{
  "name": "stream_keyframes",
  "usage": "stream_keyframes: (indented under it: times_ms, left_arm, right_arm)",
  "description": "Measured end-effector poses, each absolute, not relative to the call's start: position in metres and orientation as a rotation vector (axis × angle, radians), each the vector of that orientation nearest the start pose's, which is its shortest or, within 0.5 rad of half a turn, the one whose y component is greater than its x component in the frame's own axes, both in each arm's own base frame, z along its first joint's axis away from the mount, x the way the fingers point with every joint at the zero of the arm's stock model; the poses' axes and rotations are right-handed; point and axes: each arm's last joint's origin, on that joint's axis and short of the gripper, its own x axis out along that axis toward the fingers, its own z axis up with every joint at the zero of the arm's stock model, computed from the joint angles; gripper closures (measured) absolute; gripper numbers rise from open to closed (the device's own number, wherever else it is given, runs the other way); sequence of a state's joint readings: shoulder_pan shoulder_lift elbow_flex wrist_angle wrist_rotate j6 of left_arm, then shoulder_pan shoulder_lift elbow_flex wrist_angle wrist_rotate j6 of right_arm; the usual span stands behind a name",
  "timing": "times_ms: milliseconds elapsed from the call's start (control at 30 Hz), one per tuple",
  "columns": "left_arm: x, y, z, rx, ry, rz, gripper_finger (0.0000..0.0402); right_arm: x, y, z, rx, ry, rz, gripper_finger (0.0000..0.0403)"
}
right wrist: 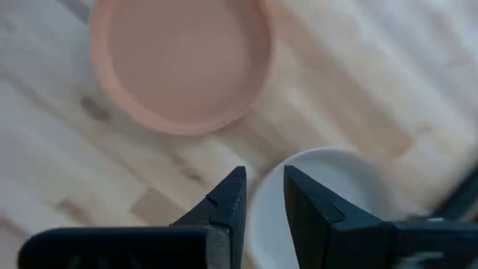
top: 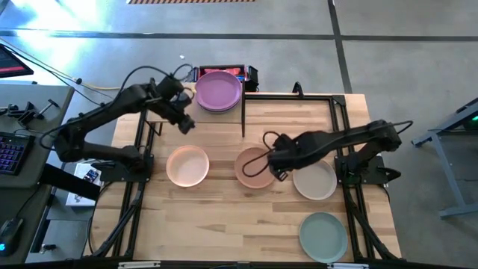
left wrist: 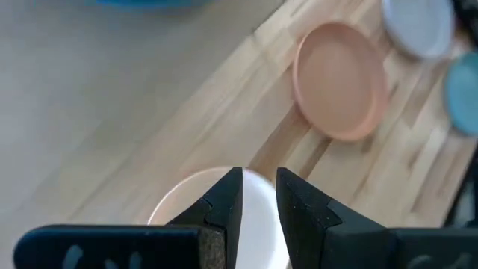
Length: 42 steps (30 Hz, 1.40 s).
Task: Place and stack plates onto a shelf
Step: Put the light pink plate on the shelf
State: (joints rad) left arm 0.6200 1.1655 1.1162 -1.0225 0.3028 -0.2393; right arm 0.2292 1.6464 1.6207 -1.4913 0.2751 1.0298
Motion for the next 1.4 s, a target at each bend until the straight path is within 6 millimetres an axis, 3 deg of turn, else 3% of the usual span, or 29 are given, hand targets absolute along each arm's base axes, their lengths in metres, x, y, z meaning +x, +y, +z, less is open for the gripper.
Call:
stream_keyframes:
  times_ms: [200, 400, 800, 1400]
  left_arm:
    - [0.169, 0.095, 0.291, -0.690, 1.000, 0.406, 0.0330]
    - [0.163, 0.082, 0.274, -0.697, 1.050, 0.383, 0.0330]
    - [0.150, 0.073, 0.224, -0.647, 1.222, 0.511, 0.0330]
    - [0.131, 0.066, 0.175, -0.699, 1.333, 0.662, 0.0330]
  right_arm:
    - [0.298, 0.066, 0.289, 0.646, 1.248, -0.690, 0.0334]
    - [0.310, 0.068, 0.274, 0.776, 1.134, -0.677, 0.0334]
    - [0.317, 0.052, 0.271, 0.847, 1.044, -0.748, 0.0334]
    - [0.319, 0.045, 0.271, 0.844, 1.016, -0.769, 0.0334]
